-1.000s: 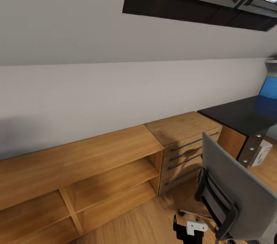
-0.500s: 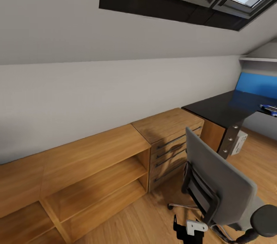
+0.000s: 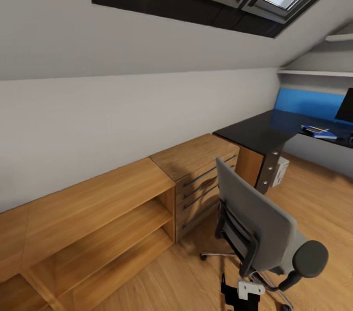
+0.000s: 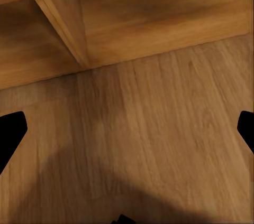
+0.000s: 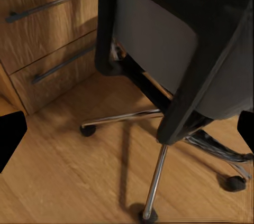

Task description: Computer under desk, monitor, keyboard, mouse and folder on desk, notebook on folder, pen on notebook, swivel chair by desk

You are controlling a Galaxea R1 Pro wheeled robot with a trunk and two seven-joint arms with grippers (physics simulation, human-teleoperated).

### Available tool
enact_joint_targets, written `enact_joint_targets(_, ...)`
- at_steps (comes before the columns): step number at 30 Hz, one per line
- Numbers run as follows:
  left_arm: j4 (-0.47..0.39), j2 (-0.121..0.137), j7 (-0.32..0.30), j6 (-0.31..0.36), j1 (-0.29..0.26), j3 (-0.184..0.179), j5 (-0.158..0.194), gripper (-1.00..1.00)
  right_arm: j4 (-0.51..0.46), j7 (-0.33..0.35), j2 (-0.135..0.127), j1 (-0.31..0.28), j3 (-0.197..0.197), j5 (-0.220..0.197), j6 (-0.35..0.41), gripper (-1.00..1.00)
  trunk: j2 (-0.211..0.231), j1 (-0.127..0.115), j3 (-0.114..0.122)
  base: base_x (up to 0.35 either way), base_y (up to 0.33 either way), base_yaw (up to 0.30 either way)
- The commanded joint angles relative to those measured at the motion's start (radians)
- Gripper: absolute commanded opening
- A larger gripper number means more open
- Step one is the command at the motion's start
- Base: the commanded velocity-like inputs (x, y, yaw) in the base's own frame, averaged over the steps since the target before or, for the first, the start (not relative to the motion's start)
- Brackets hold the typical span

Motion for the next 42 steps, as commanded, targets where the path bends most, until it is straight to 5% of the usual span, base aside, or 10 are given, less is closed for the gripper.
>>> enact_joint_targets(1,-0.002,0.001,0.008,-0.002,-0.001,-0.009,0.005,1.00,0.001,-0.002,0.001,-0.001,0.009,-0.010,-0.003,1.00,-0.001,0.000,-0.002,0.000,0.000,-0.261)
enact_joint_targets(16,-0.002,0.001,0.008,-0.002,-0.001,-0.009,0.005,1.00,0.002,-0.001,0.001,-0.001,0.014,-0.005,0.000,1.00,-0.001,0.000,-0.014,0.000,0.010,-0.262)
enact_joint_targets(42,-0.002,0.001,0.008,-0.002,-0.001,-0.007,0.005,1.00,0.002,0.000,0.001,-0.001,0.013,-0.003,0.000,1.00,-0.001,0.000,-0.027,0.014,0.209,-0.271)
